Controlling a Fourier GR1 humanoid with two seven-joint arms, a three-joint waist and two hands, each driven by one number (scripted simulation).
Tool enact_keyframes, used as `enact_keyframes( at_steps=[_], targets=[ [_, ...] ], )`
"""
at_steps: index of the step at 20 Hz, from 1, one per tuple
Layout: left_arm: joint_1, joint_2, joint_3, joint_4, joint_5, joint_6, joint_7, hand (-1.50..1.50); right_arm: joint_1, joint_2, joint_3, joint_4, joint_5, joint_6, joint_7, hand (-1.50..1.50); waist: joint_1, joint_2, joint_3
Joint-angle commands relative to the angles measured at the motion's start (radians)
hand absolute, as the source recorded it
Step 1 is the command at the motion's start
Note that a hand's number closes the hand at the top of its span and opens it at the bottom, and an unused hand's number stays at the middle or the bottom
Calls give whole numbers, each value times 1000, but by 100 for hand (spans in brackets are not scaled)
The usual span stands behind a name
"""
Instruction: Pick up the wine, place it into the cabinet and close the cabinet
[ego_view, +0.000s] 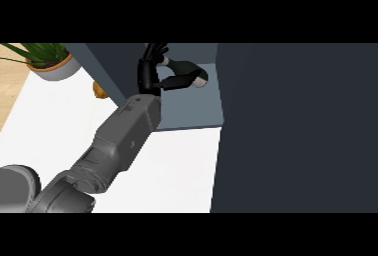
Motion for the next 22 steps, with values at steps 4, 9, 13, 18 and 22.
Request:
enact_keyframes(
  at_steps=[4, 9, 13, 18, 22],
  targets=[
    [49, -4, -17, 43, -33, 35, -36, -150, 8, 0, -6, -46, -42, 2, 17, -150, -13, 9, -2],
    [41, 1, -22, 45, -48, 55, -23, -150, 0, -12, -42, -54, -65, 1, 37, -150, -5, 5, -1],
    [49, 43, 10, 23, -25, 31, -51, -150, -16, -1, -8, -65, -49, -12, 56, -150, -14, 9, -3],
    [63, 12, 13, 14, -33, -8, -72, -150, -17, -3, -25, -21, -40, -8, 32, -150, -2, 6, -2],
    [80, 8, 7, 13, -46, -35, -92, -150, 16, 9, 27, -50, -5, -7, 20, -150, 5, 1, -2]
  ],
)
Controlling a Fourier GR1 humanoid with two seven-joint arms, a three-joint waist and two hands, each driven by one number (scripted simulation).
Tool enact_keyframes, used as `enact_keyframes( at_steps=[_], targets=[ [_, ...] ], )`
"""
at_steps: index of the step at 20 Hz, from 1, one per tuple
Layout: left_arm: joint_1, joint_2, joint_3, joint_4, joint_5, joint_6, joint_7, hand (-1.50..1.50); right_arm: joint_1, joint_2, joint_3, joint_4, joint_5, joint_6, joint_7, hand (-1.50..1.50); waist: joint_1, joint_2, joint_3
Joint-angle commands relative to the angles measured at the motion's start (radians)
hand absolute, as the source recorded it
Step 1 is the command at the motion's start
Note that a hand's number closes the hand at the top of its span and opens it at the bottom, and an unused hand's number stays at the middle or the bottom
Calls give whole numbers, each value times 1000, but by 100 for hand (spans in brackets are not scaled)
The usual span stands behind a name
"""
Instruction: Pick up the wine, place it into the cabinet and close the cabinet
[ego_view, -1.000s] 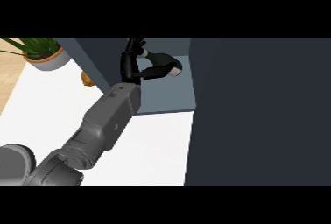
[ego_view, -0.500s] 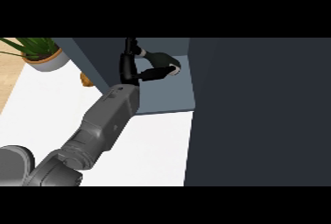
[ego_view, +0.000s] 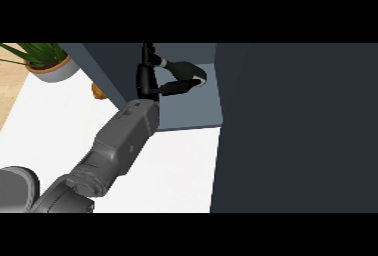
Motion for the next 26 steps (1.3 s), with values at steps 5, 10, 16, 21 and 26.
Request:
enact_keyframes(
  at_steps=[5, 10, 16, 21, 26],
  targets=[
    [51, 26, 0, 17, -19, -100, -35, -150, 22, -5, -5, -49, -32, 9, 2, -150, 2, 7, -4],
    [14, -3, -11, 18, -34, -118, 2, -150, -35, 0, -12, -1, -21, -17, 42, -150, 16, 3, -5],
    [48, -3, 4, 4, 13, -149, -29, -150, -4, -15, 2, -93, -62, -8, 77, -150, -3, 0, -4],
    [58, -3, -1, -7, 64, -188, -24, -150, -8, 7, 77, -85, 12, -64, 66, -150, -7, -4, -5],
    [112, -3, -97, -59, 131, -206, -19, -150, -50, 7, 67, 4, 31, -54, 39, -150, 1, -14, -4]
  ],
)
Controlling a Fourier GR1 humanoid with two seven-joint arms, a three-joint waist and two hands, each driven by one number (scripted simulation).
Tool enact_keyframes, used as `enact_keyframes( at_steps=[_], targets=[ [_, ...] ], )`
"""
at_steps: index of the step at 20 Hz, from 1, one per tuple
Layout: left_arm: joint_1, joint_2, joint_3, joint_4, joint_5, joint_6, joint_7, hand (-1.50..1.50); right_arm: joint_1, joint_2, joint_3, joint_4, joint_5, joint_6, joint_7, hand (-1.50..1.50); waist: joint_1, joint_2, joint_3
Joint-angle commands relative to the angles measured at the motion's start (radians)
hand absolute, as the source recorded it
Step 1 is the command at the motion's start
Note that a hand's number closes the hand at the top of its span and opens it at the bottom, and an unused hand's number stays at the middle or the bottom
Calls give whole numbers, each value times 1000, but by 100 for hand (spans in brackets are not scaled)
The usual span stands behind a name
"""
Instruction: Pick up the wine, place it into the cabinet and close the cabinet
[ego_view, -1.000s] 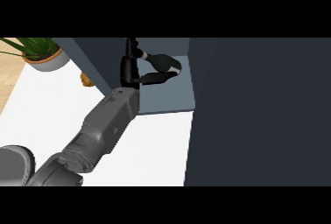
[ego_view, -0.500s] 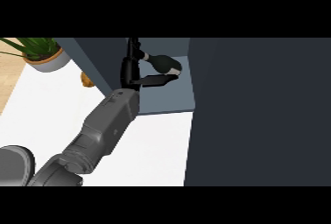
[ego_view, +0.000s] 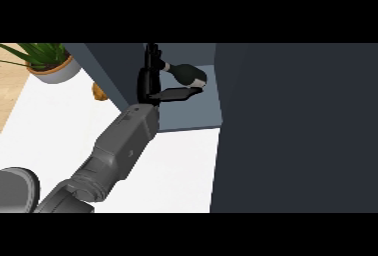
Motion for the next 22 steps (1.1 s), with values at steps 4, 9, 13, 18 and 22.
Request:
enact_keyframes(
  at_steps=[4, 9, 13, 18, 22],
  targets=[
    [109, 0, -114, -96, 104, -6, 35, -150, 39, -12, -12, -44, -21, -3, 0, -150, 21, -7, -2],
    [252, 1, -302, -289, 207, 86, 41, -150, -32, -12, -26, -24, -7, -31, 29, -150, 34, -10, -2],
    [349, 1, -479, -484, 275, 215, 65, -150, 12, -8, -24, 11, 17, -23, -24, -150, 51, -9, -2],
    [458, 1, -552, -675, 208, 325, 115, -150, 23, -46, -128, -23, -66, -8, 4, -150, 81, -12, -1],
    [567, 1, -667, -892, 194, 465, 125, -150, 68, -29, -44, -113, 0, -23, 34, -150, 78, -14, -1]
  ],
)
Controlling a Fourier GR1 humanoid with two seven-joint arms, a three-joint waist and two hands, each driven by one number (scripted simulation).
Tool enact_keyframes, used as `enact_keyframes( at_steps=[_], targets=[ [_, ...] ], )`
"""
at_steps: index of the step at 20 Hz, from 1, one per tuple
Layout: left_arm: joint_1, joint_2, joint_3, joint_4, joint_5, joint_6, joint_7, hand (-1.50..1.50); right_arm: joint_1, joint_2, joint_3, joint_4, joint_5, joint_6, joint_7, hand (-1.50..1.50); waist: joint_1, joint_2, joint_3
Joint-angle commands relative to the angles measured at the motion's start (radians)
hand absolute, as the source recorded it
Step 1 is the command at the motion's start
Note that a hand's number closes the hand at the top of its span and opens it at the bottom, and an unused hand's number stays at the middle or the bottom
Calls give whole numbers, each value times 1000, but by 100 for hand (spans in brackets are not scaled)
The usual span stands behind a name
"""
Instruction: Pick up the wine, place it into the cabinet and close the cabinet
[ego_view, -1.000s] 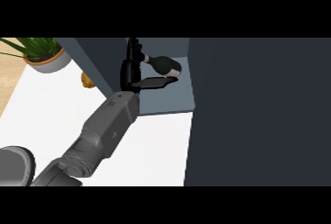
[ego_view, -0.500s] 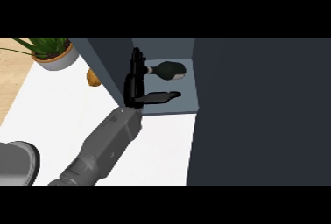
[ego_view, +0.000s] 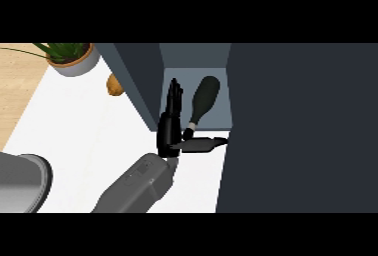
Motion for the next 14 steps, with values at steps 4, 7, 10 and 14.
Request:
enact_keyframes(
  at_steps=[4, 7, 10, 14],
  targets=[
    [205, 38, -100, -341, -103, 103, 85, -150, -22, -8, -27, -76, -33, -21, 63, -150, 13, 0, 0],
    [254, 52, -90, -432, -144, 130, 118, -150, 11, -5, -18, -73, -30, -7, 34, -150, 8, 2, 0],
    [346, 37, -153, -503, -197, 177, 103, -150, 101, 17, 29, -68, 4, 20, -55, -150, 6, 2, 0],
    [431, 145, -186, -717, -248, 279, 212, -150, 52, -8, -9, -110, -33, 5, 24, -150, 10, 0, 0]
  ],
)
